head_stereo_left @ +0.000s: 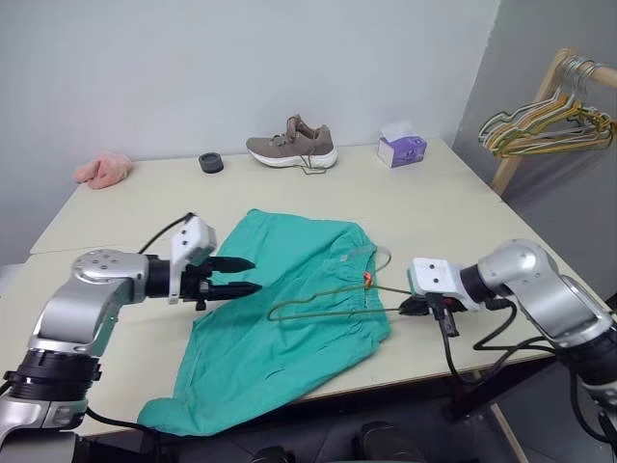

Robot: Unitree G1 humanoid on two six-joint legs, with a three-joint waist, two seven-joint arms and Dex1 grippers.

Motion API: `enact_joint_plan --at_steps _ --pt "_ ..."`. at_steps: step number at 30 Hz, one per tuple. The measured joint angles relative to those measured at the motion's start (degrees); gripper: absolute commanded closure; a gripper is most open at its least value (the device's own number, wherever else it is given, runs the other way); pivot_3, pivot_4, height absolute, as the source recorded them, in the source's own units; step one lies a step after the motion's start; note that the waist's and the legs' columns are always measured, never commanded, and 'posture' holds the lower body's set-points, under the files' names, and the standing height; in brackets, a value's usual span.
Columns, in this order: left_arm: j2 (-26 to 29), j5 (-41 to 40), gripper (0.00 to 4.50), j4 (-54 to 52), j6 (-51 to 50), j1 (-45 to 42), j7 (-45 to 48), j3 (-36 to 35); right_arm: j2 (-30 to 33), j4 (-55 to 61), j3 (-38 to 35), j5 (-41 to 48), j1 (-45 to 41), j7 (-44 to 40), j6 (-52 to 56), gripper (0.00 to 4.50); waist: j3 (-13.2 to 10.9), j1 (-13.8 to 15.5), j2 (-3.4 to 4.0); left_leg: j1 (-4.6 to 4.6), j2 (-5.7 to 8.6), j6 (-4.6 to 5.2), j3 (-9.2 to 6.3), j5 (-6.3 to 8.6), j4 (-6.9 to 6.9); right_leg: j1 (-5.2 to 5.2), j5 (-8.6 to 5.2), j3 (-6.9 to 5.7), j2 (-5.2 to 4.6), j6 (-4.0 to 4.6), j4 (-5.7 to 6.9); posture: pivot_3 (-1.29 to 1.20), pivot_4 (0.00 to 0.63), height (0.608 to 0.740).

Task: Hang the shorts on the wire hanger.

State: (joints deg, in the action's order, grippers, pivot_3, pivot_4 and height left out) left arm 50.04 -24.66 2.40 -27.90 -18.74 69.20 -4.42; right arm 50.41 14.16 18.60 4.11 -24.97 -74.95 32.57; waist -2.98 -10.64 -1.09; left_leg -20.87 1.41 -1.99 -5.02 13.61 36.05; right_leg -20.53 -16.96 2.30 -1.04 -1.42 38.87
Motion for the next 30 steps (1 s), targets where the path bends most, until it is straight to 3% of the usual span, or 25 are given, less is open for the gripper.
enact_joint_plan --at_steps 4,6,11,21,30 --pt "-0.43 -0.18 1.81 3.23 -0.43 1.23 -2.83 -3.08 0.95 1.56 -7.20 4.28 5.93 3.21 7.07 4.50 0.01 0.08 -0.02 0.00 0.00 -0.02 0.00 0.01 0.00 0.01 0.00 -0.01 0.00 0.00 0.00 -0.20 0.000 0.740" --pt "-1.02 -0.43 1.45 3.93 -0.68 2.85 -3.55 -3.83 0.92 1.95 -11.10 6.58 9.72 5.40 10.98 4.50 0.01 0.16 -0.02 0.00 0.00 -0.06 0.00 0.03 0.00 0.02 -0.01 0.00 -0.01 -0.01 -0.02 -0.20 0.000 0.740" --pt "-2.15 -1.73 0.02 3.71 -1.77 5.30 -2.87 -3.79 -0.04 1.19 -16.78 10.87 16.07 10.43 18.91 4.50 -0.02 0.26 -0.04 0.00 0.00 -0.07 0.06 0.04 0.01 0.01 -0.01 0.03 -0.01 -0.02 0.00 -0.22 0.000 0.740" --pt "-2.78 0.74 0.02 6.53 4.09 3.03 -2.40 -2.90 -2.53 -2.59 -19.84 16.47 14.66 20.24 35.60 4.50 -0.02 -0.48 -0.04 0.00 0.00 -0.08 0.11 0.05 0.00 0.00 -0.01 0.06 0.00 -0.02 -0.01 -0.23 0.000 0.740" --pt "-3.05 1.64 0.02 7.19 4.91 2.57 -2.46 -2.44 -2.45 -5.41 -19.49 19.19 12.36 23.08 39.84 4.50 -0.02 -0.48 -0.04 -0.02 0.00 -0.09 0.14 0.06 -0.01 -0.01 -0.03 0.08 0.00 -0.06 -0.02 -0.22 0.000 0.740"
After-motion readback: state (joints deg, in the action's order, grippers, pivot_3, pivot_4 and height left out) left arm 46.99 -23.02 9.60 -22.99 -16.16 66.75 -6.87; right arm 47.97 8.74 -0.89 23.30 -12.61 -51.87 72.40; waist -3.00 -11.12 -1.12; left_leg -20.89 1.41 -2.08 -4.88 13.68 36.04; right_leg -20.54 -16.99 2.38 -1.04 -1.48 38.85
